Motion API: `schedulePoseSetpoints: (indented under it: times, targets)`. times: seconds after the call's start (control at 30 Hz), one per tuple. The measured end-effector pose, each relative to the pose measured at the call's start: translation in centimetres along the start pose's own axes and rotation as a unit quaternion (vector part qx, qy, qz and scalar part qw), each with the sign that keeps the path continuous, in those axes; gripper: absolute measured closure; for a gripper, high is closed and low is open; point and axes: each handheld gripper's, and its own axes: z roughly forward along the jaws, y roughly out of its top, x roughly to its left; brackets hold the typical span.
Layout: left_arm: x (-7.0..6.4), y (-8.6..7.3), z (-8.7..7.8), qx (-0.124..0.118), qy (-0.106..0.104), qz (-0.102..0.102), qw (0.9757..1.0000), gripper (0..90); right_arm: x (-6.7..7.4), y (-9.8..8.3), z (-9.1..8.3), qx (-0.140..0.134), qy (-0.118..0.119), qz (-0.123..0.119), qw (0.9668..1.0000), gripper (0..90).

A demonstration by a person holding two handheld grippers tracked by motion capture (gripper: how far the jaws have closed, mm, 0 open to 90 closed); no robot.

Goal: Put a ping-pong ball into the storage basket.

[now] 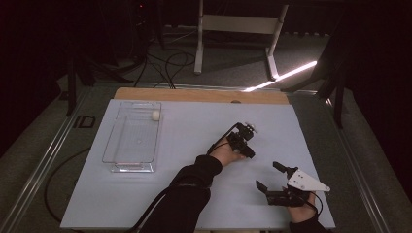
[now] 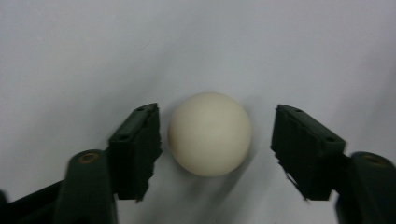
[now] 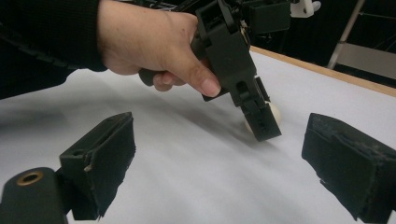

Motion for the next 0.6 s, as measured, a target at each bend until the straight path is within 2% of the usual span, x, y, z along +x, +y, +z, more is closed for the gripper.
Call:
schedulePoseSetpoints:
  times: [0.03, 0.13, 0.17, 0.2, 0.37, 0.4, 0.47, 0.5, 0.6]
  targets:
    - [0.0, 0.0, 0.1, 0.007, -0.002, 0.002, 1.0000, 39.9, 0.0, 0.0, 0.0, 0.001, -0.001, 0.000, 1.0000, 9.6]
    - [0.0, 0.0, 0.3, 0.012, -0.002, -0.003, 0.9999, 48.9, 0.0, 0.0, 0.0, 0.002, -0.001, 0.000, 1.0000, 9.6]
    - [0.0, 0.0, 0.3, 0.010, -0.008, -0.004, 0.9999, 50.8, 0.0, 0.0, 0.0, 0.003, -0.001, 0.000, 1.0000, 9.6]
    - [0.0, 0.0, 0.3, 0.011, -0.011, -0.006, 0.9999, 51.0, 0.0, 0.0, 0.0, 0.002, -0.002, 0.000, 1.0000, 9.6]
    - [-0.2, 0.1, -0.1, 0.016, -0.016, 0.008, 0.9997, 52.0, -0.1, 0.0, 0.0, 0.001, -0.002, -0.001, 1.0000, 9.6]
    - [-0.4, 0.2, -0.2, 0.020, -0.025, 0.013, 0.9994, 52.0, -0.1, 0.0, 0.0, 0.001, -0.002, -0.002, 1.0000, 9.6]
    - [-0.5, 0.2, -0.3, 0.027, -0.022, 0.019, 0.9992, 52.1, 0.0, 0.0, 0.0, 0.001, -0.003, 0.000, 1.0000, 9.6]
    - [-0.6, 0.2, -0.4, 0.027, -0.029, 0.022, 0.9990, 52.1, 0.0, 0.0, 0.0, 0.001, -0.003, -0.002, 1.0000, 9.6]
    - [-0.7, 0.2, -0.7, 0.035, -0.031, 0.033, 0.9984, 52.2, 0.0, 0.0, 0.0, 0.001, -0.003, -0.001, 1.0000, 9.6]
